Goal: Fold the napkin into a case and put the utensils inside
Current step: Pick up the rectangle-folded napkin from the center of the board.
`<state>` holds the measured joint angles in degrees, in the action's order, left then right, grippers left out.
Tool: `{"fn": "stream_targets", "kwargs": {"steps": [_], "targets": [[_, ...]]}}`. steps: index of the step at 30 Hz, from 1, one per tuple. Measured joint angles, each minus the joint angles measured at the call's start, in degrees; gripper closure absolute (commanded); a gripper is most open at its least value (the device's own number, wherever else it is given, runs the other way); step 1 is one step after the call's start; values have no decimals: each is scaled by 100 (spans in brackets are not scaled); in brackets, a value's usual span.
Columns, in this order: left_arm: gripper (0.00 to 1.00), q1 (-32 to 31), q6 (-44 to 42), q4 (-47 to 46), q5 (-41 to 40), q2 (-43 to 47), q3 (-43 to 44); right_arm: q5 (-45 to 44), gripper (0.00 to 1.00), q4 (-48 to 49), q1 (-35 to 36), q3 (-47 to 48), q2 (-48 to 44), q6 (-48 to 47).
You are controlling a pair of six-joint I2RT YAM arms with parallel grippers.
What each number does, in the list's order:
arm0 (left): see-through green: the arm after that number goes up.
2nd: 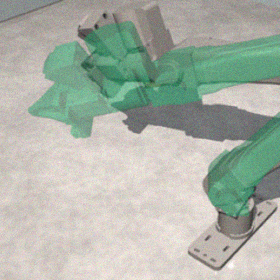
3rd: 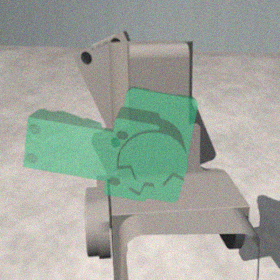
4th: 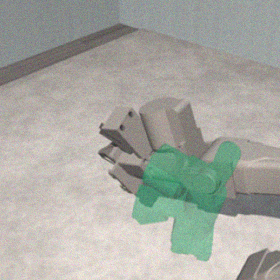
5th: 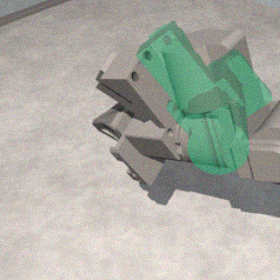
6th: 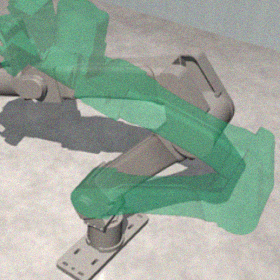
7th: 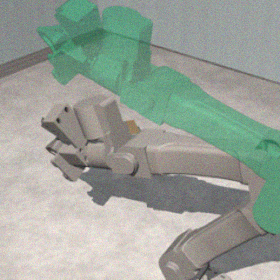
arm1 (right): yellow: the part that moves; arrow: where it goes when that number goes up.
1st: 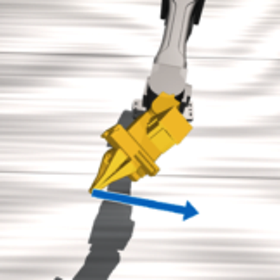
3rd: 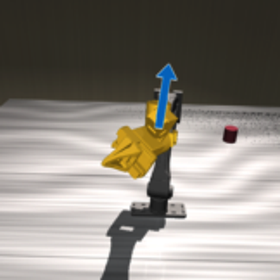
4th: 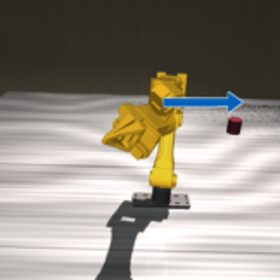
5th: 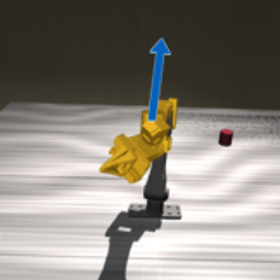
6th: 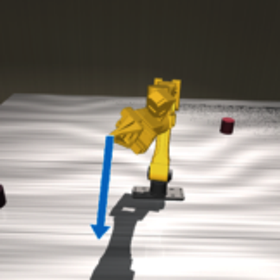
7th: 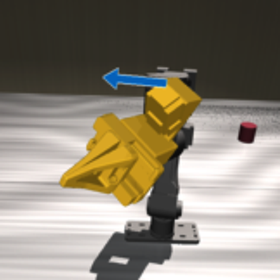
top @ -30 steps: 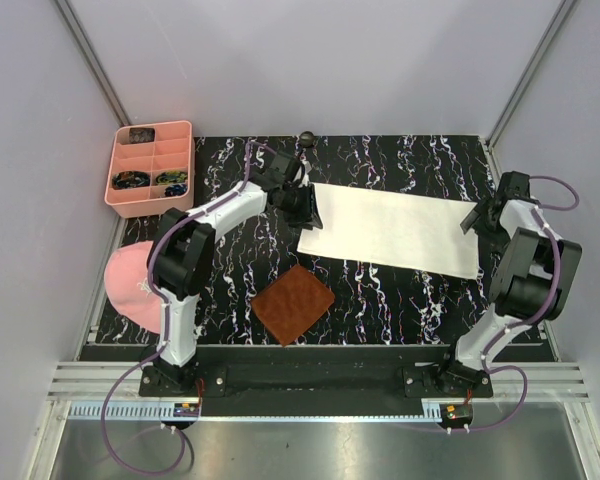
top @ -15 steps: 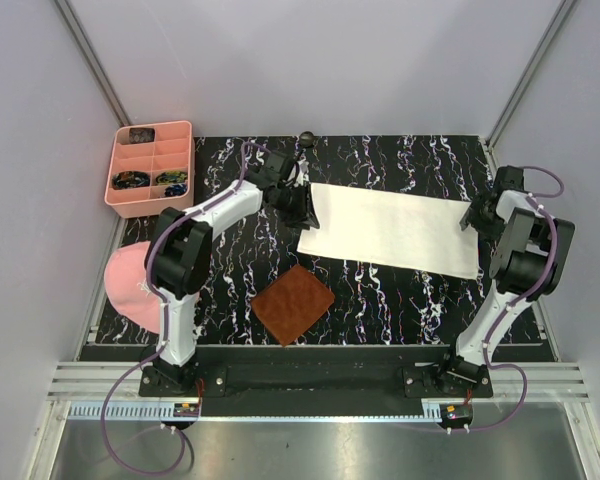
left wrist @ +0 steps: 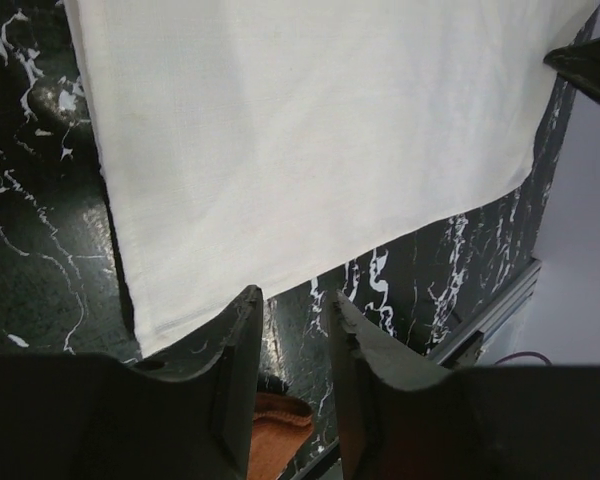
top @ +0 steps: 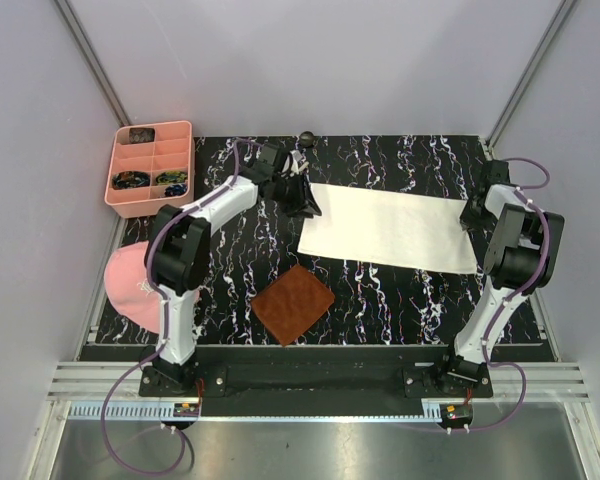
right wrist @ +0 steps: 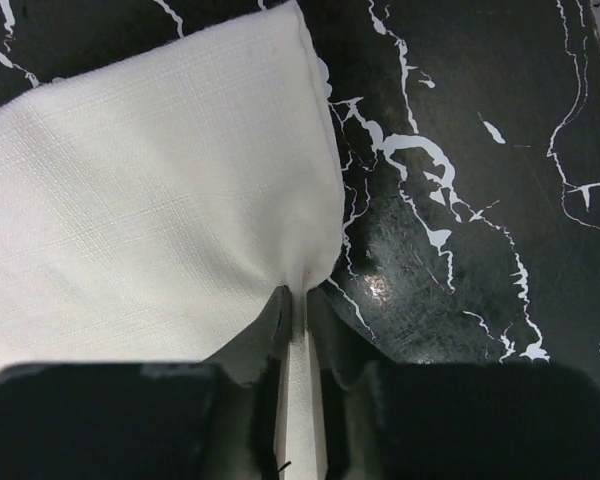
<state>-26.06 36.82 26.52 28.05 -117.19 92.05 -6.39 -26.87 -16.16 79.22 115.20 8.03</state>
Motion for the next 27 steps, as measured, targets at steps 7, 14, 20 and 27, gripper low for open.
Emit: {"fn": "stream_targets", "kwargs": {"steps": [7,14,20,27], "targets": [[78,-90,407,-601,-74,-782,699,11,100,-26,4,26,-4,-20],[84,-476,868,-822,-612,-1541,990,70,100,-177,4,24,-278,-22],[87,-826,1200,-885,-859,-1755,1005,315,100,-205,4,22,-765,-15],[87,-1014,1423,-992,-1014,-1755,979,702,100,-229,85,-105,-1113,83]]}}
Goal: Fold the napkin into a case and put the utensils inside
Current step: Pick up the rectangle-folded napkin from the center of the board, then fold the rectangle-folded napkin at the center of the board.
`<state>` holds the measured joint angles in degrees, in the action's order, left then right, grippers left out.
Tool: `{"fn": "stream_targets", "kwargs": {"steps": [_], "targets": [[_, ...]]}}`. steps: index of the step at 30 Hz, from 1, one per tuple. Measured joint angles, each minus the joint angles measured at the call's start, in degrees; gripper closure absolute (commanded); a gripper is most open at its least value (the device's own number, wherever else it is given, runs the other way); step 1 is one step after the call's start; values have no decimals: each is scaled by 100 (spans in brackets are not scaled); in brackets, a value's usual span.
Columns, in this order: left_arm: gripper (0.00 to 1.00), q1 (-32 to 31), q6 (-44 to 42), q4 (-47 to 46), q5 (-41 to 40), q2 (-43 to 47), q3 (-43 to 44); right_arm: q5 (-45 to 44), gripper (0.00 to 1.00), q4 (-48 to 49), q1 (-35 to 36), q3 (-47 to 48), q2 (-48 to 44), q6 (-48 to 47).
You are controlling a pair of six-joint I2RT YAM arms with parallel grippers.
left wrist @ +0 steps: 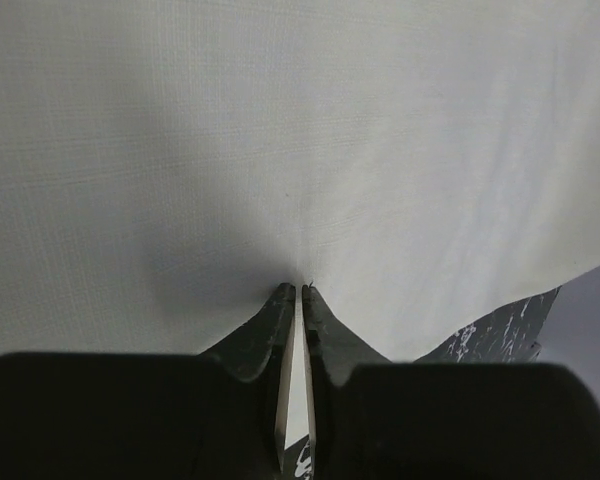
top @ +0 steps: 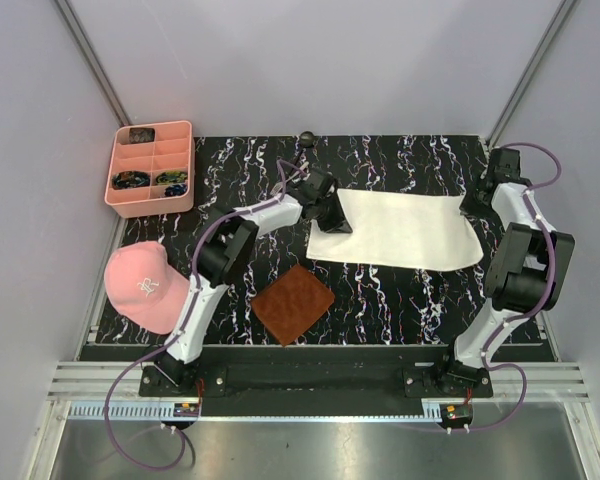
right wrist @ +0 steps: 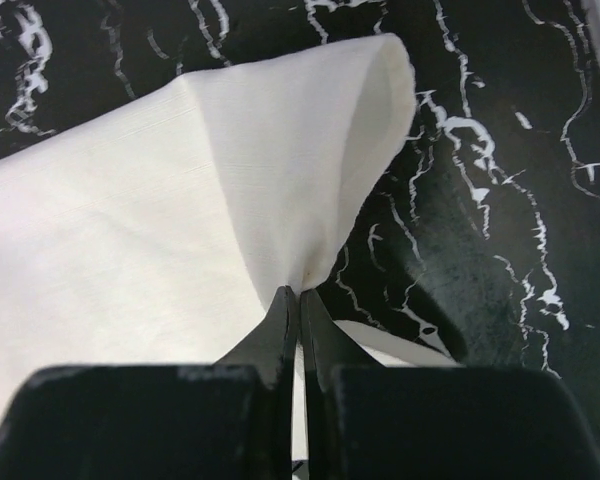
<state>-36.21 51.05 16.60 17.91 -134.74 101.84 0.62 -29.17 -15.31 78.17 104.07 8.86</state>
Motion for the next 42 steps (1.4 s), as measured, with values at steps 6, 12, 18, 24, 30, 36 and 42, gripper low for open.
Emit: {"fn": "stream_targets", "kwargs": {"steps": [6,12,18,24,30,36,42], "targets": [[87,-313,249,-42,-2,-31,20,361,100,-68,188,-31,-369,127],[86,-721,407,-131,4,-96,111,658,100,-92,675,-31,-452,262],[84,-581,376,-188,81,111,-188,756,100,-262,1154,-26,-426,275],[84,332,122,-7,125,787,-649,678,100,-520,1644,273,-166,446],[84,1045,-197,70,210,1185,-1145,654,100,-780,2575,1001,474,988],[85,970,-323,264,291,1196,-1351,691,100,-817,3064,1539,1008,1543],[86,955,-348,258,306,1200,-1403,916,100,-785,3285,1766,1368,2111]]}}
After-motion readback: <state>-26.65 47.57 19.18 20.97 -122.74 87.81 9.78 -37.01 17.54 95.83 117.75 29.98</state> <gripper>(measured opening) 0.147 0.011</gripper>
